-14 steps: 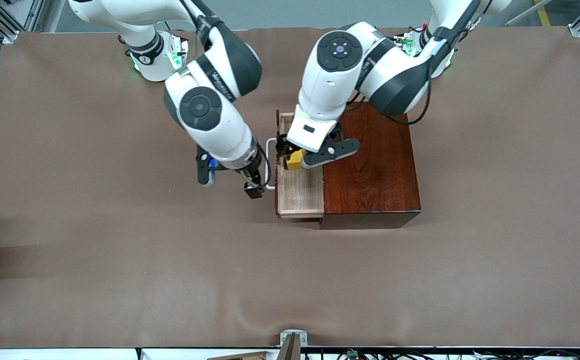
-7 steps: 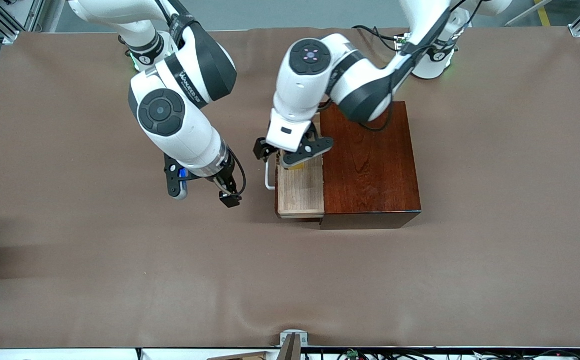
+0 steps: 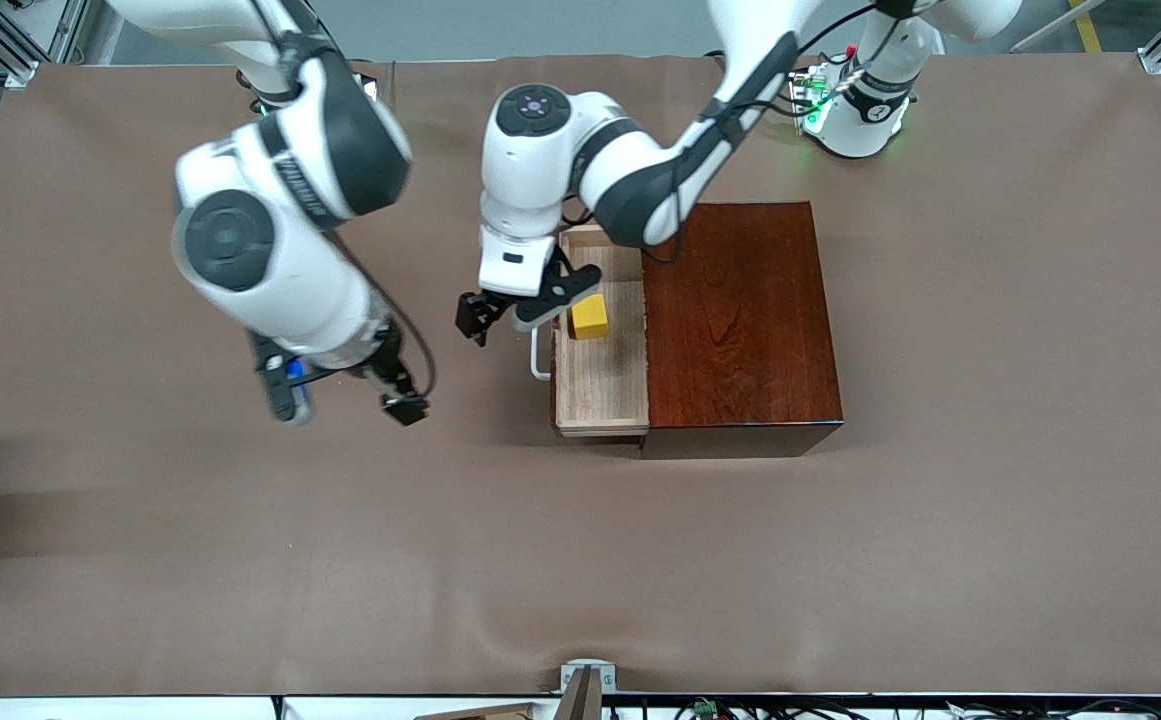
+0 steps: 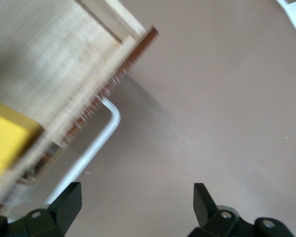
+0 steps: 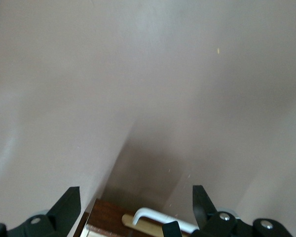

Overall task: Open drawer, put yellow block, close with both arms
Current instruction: 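Open the right gripper and withdraw it while the left gripper pushes the drawer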

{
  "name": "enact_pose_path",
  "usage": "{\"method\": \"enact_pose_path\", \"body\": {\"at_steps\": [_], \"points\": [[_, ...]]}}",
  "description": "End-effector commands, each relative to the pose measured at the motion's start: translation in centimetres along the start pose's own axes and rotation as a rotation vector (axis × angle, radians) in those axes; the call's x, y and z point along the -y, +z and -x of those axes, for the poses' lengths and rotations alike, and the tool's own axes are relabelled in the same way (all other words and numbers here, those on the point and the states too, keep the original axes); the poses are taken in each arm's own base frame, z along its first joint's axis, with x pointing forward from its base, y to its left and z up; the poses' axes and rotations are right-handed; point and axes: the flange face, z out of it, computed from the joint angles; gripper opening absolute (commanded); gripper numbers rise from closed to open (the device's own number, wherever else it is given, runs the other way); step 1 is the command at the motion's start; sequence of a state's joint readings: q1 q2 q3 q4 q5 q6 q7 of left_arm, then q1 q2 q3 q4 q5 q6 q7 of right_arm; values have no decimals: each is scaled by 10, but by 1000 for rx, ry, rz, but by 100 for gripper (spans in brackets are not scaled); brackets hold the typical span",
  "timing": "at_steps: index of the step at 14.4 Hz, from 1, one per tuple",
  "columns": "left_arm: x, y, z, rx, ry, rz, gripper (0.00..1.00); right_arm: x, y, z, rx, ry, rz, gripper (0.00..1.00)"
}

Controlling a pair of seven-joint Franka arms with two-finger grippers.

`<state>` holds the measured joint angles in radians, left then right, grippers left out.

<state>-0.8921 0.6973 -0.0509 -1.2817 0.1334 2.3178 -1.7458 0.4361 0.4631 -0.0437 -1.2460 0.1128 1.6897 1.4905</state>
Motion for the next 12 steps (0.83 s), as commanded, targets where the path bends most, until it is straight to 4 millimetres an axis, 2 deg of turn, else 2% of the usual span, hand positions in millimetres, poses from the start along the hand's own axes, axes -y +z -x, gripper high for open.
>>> {"method": "enact_pose_path", "body": {"at_steps": [1,3,4,7,10,12], "points": [[-11,18,0,-11,-115,80,100,-16,-26,-34,15,-112,9,100],[-6,43,12,-18,-129,63,100,-21,-41,-51,14,-160,14,100],[-4,50,17,-37,-135,61,100,-24,-49,-67,17,-165,9,100],[8,78,28,-89,-142,37,100,-35,-63,-95,26,-264,20,100],[13,85,32,-138,-163,32,100,-45,-81,-112,28,-309,12,100],[17,86,19,-182,-164,-32,100,-52,-90,-115,27,-362,14,100]]}}
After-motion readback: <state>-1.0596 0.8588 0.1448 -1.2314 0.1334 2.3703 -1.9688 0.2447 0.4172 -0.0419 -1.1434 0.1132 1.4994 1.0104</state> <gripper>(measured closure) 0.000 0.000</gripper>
